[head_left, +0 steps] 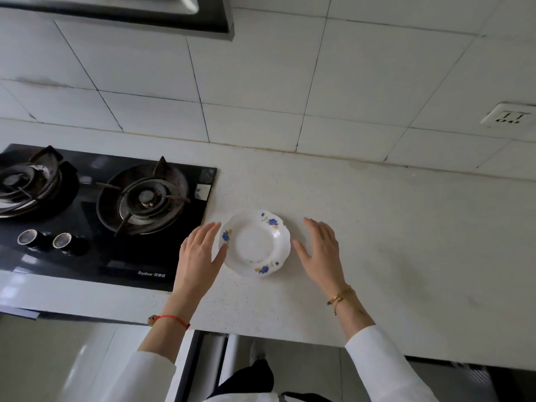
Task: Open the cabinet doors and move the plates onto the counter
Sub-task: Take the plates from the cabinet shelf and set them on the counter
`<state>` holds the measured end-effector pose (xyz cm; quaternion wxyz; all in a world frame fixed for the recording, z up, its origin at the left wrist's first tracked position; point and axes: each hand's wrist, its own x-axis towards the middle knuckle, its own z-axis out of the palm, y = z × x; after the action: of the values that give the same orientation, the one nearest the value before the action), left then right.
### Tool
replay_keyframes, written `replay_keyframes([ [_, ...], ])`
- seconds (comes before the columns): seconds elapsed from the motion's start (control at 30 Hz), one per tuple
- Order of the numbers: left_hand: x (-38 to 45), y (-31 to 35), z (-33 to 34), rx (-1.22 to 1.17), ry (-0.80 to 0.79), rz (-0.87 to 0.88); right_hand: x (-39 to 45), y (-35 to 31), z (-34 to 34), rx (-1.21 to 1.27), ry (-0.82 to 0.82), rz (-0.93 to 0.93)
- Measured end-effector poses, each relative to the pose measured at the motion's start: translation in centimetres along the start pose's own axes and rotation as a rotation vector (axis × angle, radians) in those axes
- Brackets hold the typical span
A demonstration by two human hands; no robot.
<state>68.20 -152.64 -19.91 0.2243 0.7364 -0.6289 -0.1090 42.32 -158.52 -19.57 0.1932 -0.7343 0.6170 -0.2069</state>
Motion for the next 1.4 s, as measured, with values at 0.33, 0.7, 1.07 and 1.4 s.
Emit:
replay_keyframes([
  [0.33, -2.1, 2.0, -2.2, 0.016, 0.063, 0.085, -3.6, 0.3, -2.2, 0.052, 0.088, 0.034],
  [0.7, -9.4, 5.9, -2.5, 0.005, 0.081, 0.113, -11.8, 2.4, -5.5, 0.085, 0.104, 0.029],
  [1.07, -23.3, 11.6, -1.5, -0.032, 0.091, 0.137, -26.2, 6.9, -10.3, 0.071, 0.128, 0.013],
  [1.4, -32.5, 14.5, -1.3, -0.028, 0.044, 0.123, -35.5, 9.2, -12.5, 0.054, 0.115, 0.015],
])
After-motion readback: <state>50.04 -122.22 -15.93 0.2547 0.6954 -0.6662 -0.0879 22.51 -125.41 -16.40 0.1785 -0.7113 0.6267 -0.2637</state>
